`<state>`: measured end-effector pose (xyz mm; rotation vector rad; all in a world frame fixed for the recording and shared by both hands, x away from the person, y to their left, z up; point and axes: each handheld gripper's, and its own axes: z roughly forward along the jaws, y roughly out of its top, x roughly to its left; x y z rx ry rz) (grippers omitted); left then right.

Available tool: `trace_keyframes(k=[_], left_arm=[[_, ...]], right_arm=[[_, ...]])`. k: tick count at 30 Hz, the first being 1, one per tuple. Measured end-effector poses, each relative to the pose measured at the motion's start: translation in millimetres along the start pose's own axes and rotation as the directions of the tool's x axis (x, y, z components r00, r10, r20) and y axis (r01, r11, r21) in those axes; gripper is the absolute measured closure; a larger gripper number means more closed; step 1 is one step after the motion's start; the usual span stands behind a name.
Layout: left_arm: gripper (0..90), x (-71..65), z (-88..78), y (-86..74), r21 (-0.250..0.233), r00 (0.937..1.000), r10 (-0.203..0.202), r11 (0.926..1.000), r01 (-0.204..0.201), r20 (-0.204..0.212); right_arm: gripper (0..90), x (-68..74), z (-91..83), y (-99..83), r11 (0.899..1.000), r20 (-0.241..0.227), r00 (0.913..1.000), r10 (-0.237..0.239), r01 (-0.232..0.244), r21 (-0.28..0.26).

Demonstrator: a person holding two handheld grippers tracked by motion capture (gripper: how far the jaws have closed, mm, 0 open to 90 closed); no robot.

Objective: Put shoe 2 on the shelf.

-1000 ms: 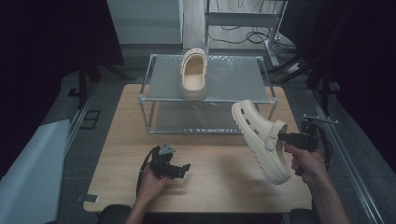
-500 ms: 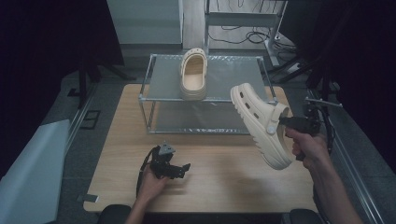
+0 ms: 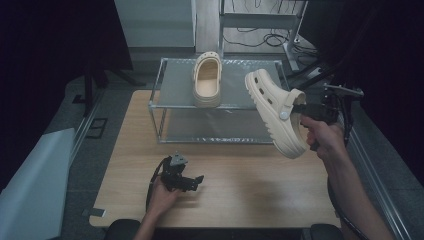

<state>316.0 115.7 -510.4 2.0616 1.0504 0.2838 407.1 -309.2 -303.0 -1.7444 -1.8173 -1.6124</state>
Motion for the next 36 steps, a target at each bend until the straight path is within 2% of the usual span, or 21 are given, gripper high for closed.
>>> trace_keyframes(k=[8, 15, 20, 23, 27, 32, 33, 34, 35, 36], left_arm=[[0.0, 1.3, -1.9, 0.2, -0.005, 1.0, 0.002, 1.0, -0.002, -0.009], [0.0, 2.1, -1.7, 0.5, 0.004, 0.9992, 0.028, 0.9996, -0.028, -0.03], [0.0, 4.6, -2.5, 0.4, -0.005, 0.9993, 0.014, 0.9999, -0.014, -0.036], [0.1, 5.6, -2.9, 0.9, -0.01, 0.9997, 0.011, 0.9999, -0.012, -0.02], [0.1, 6.1, -2.9, 1.5, -0.008, 0.9993, 0.025, 0.9997, -0.025, -0.028], [0.3, 5.8, -2.0, 2.9, -0.026, 0.9996, 0.015, 0.9995, -0.016, -0.023], [0.3, 4.2, -1.3, 3.7, -0.023, 0.9996, 0.022, 0.9995, -0.022, -0.02], [0.3, 1.1, -0.7, 4.0, -0.019, 0.9988, 0.042, 0.9989, -0.042, -0.026], [0.3, 1.1, -0.7, 4.0, -0.019, 0.9988, 0.042, 0.9989, -0.042, -0.026], [0.3, 0.0, 0.3, 3.7, -0.012, 0.9983, 0.05, 0.9987, -0.05, -0.029]], right_arm=[[75.0, 2.6, 24.7, 20.7, 0.998, 0.047, 0.9979, 0.044, -0.042, -0.036], [75.0, 0.6, 42.5, 32.6, 0.994, 0.08, 0.9929, 0.087, -0.082, -0.072], [75.0, 0.9, 54.0, 43.0, 0.991, 0.11, 0.9884, 0.105, -0.095, -0.095], [75.0, -0.3, 59.0, 47.7, 0.989, 0.119, 0.9859, 0.118, -0.106, -0.104], [75.1, -2.3, 67.2, 53.4, 0.984, 0.145, 0.9791, 0.143, -0.125, -0.124], [75.2, -3.1, 78.5, 62.0, 0.982, 0.172, 0.9736, 0.15, -0.127, -0.14], [75.2, -3.1, 78.5, 62.0, 0.982, 0.172, 0.9736, 0.15, -0.127, -0.14], [75.3, -1.9, 83.6, 66.5, 0.98, 0.192, 0.9691, 0.155, -0.126, -0.155], [75.3, -1.9, 83.6, 66.5, 0.98, 0.192, 0.9691, 0.155, -0.126, -0.155], [75.3, -0.4, 87.9, 70.2, 0.979, 0.211, 0.9651, 0.155, -0.123, -0.16]])
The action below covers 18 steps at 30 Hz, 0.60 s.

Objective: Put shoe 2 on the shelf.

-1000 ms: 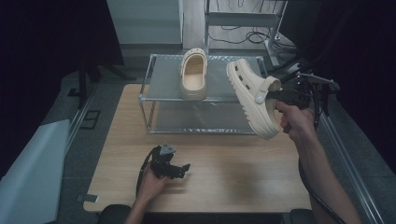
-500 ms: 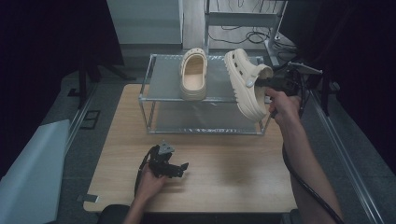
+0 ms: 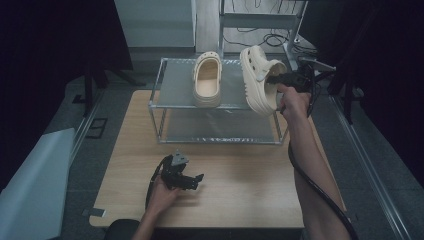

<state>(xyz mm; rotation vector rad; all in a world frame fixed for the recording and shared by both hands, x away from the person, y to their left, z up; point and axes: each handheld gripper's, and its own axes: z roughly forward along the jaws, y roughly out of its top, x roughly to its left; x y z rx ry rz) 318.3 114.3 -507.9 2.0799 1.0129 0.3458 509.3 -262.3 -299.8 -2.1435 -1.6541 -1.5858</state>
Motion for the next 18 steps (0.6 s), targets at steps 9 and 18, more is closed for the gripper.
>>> trace_keyframes(k=[9, 18], left_arm=[[0.2, -2.8, -0.8, -2.5, 0.013, 0.9992, 0.029, 0.9995, -0.028, -0.028], [0.2, -1.3, -3.4, -1.7, -0.014, 1.0, 0.004, 0.9999, -0.004, 0.001]], right_arm=[[75.2, 12.8, 20.5, 5.4, 0.999, 0.057, 0.9983, 0.004, -0.002, -0.032], [74.7, 29.1, 44.0, 5.3, 0.999, 0.122, 0.9925, 0.0, 0.007, -0.054]])
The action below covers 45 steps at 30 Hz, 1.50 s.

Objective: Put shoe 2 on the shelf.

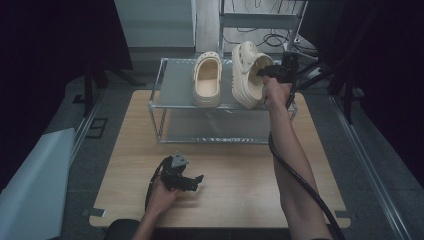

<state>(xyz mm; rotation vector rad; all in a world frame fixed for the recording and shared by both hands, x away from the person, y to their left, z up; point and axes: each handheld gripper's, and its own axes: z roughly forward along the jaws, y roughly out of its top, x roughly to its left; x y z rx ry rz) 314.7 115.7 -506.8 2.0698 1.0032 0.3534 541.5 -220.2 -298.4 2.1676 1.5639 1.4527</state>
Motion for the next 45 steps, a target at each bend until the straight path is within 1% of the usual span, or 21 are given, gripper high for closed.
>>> trace_keyframes(k=[2, 3, 7, 8, 11, 17, 18, 19, 22, 24, 25, 27, 28, 29, 31, 32, 37, 38, 39, 42, 45], left_arm=[[0.2, 0.2, -0.4, -0.1, -0.002, 1.0, -0.001, 1.0, 0.001, -0.002], [0.2, 0.2, -0.6, -0.2, -0.003, 1.0, -0.005, 1.0, 0.005, 0.003], [0.2, -0.3, -0.7, 0.1, -0.009, 0.9998, -0.012, 0.9999, 0.012, 0.015], [0.2, -0.3, -0.7, 0.2, -0.008, 0.9998, -0.011, 0.9999, 0.011, 0.016], [0.2, -0.1, -0.5, 0.2, -0.007, 0.9998, -0.012, 0.9999, 0.012, 0.016], [0.2, 0.0, -0.5, 0.2, -0.008, 0.9995, -0.017, 0.9998, 0.017, 0.026], [0.2, -0.2, -0.3, 0.1, -0.005, 0.9994, -0.017, 0.9998, 0.017, 0.029], [0.2, -0.6, 0.1, 0.0, -0.004, 0.9995, -0.015, 0.9999, 0.015, 0.027], [0.2, -1.1, 0.7, 0.1, -0.003, 0.9995, -0.012, 0.9999, 0.012, 0.028], [0.2, -1.5, 1.0, 0.2, 0.0, 0.9994, -0.011, 0.9999, 0.011, 0.032], [0.2, -1.8, 1.1, 0.3, 0.001, 0.9994, -0.008, 1.0, 0.008, 0.033], [0.1, -2.2, 1.4, 0.4, 0.001, 0.9995, -0.007, 1.0, 0.007, 0.032], [0.1, -2.2, 1.4, 0.4, 0.001, 0.9995, -0.007, 1.0, 0.007, 0.032], [0.1, -2.3, 1.2, 0.4, 0.0, 0.9995, -0.007, 1.0, 0.007, 0.031], [0.1, -2.4, 1.1, 0.4, 0.0, 0.9995, -0.007, 1.0, 0.007, 0.031], [0.1, -2.5, 0.9, 0.4, -0.001, 0.9994, -0.007, 1.0, 0.007, 0.034], [0.0, -2.7, 1.3, 0.6, -0.003, 0.9993, -0.01, 0.9999, 0.01, 0.035], [0.1, -2.7, 1.6, 0.7, -0.002, 0.9993, -0.01, 0.9999, 0.01, 0.035], [0.0, -2.7, 1.6, 0.7, -0.002, 0.9993, -0.01, 0.9999, 0.01, 0.035], [0.1, -3.0, 1.4, 0.8, -0.003, 0.9993, -0.009, 1.0, 0.009, 0.037], [0.1, -2.9, 0.9, 0.9, -0.005, 0.9993, -0.009, 0.9999, 0.009, 0.036]], right_arm=[[74.5, 2.2, 4.3, -0.4, 1.0, 0.007, 1.0, 0.001, -0.001, -0.003], [74.2, 3.3, 6.7, -0.7, 1.0, 0.016, 0.9999, -0.003, 0.003, -0.005], [73.3, 4.7, 14.4, -1.9, 1.0, 0.04, 0.9992, 0.009, -0.008, -0.015], [73.0, 4.3, 16.2, -2.1, 1.0, 0.038, 0.9991, 0.019, -0.019, -0.016], [72.4, 4.6, 19.0, -2.8, 1.0, 0.035, 0.9991, 0.023, -0.022, -0.018], [68.6, 6.4, 22.5, -4.4, 0.998, 0.031, 0.9986, 0.043, -0.042, -0.039], [66.6, 5.3, 23.3, -5.4, 0.997, 0.026, 0.9973, 0.069, -0.067, -0.045], [66.2, 5.3, 23.3, -5.3, 0.996, 0.026, 0.997, 0.072, -0.071, -0.047], [63.6, 6.0, 23.5, -5.4, 0.996, 0.024, 0.9972, 0.071, -0.07, -0.049], [58.7, 8.7, 24.4, -6.1, 0.997, 0.018, 0.9976, 0.066, -0.065, -0.052], [58.7, 8.7, 24.4, -6.1, 0.997, 0.018, 0.9976, 0.066, -0.065, -0.052], [52.5, 12.6, 25.6, -7.4, 0.997, 0.006, 0.9979, 0.065, -0.064, -0.053], [52.5, 12.6, 25.6, -7.4, 0.997, 0.006, 0.9979, 0.065, -0.064, -0.053], [46.5, 15.8, 27.5, -9.0, 0.996, -0.007, 0.9977, 0.068, -0.068, -0.053], [44.7, 17.0, 28.3, -9.6, 0.997, -0.01, 0.9977, 0.067, -0.068, -0.049], [41.6, 20.1, 29.7, -11.8, 0.997, -0.015, 0.9981, 0.06, -0.061, -0.051], [37.1, 23.6, 31.8, -13.9, 0.997, -0.021, 0.9984, 0.052, -0.053, -0.053], [35.1, 25.2, 33.0, -14.5, 0.998, -0.027, 0.999, 0.034, -0.036, -0.047], [35.1, 25.2, 33.0, -14.5, 0.998, -0.027, 0.999, 0.034, -0.036, -0.047], [33.5, 30.0, 34.7, -16.9, 0.998, -0.018, 0.9998, 0.011, -0.012, -0.054], [33.3, 31.1, 35.4, -17.4, 0.998, -0.016, 0.9997, 0.016, -0.017, -0.057]])
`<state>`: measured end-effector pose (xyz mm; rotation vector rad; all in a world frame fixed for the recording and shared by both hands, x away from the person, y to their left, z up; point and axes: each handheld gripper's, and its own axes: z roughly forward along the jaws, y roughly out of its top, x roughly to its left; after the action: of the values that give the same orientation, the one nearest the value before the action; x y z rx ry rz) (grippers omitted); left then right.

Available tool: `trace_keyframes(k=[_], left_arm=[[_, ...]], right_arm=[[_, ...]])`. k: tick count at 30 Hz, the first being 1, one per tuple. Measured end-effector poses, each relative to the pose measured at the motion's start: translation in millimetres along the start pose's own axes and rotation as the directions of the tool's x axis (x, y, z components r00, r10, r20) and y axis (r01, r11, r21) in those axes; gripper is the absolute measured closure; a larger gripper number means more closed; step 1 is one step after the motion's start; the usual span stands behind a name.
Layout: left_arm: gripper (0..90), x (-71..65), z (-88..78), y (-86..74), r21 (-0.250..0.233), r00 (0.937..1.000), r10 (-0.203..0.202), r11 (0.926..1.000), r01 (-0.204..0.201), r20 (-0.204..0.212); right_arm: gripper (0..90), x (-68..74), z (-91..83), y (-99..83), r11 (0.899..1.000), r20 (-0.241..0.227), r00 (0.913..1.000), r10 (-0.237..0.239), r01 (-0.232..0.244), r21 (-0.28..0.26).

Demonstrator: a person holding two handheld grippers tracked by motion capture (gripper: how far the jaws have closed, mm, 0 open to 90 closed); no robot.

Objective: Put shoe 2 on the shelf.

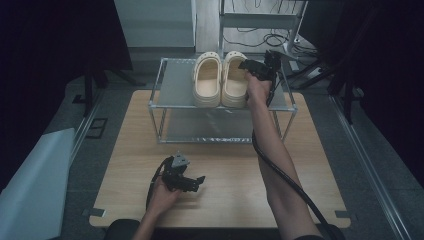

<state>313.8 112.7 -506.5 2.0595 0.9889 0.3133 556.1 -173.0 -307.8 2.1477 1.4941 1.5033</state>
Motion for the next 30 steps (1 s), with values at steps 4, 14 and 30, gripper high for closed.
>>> trace_keyframes(k=[4, 14, 30], left_arm=[[0.1, 0.8, -1.4, 0.2, -0.008, 1.0, -0.006, 0.9999, 0.006, 0.005], [0.0, 1.6, -1.7, 0.8, -0.011, 0.9999, -0.009, 0.9999, 0.009, 0.01], [0.0, -1.4, 1.0, 0.7, 0.001, 0.9999, 0.004, 1.0, -0.004, 0.013]], right_arm=[[30.6, 2.0, 1.5, -1.9, 1.0, -0.004, 1.0, -0.003, 0.003, -0.011], [21.2, -13.5, -3.7, 0.4, 0.998, -0.129, 0.9916, -0.01, 0.018, 0.061], [18.3, -29.1, -33.4, -1.5, 0.986, -0.271, 0.9573, -0.1, 0.132, 0.104]])
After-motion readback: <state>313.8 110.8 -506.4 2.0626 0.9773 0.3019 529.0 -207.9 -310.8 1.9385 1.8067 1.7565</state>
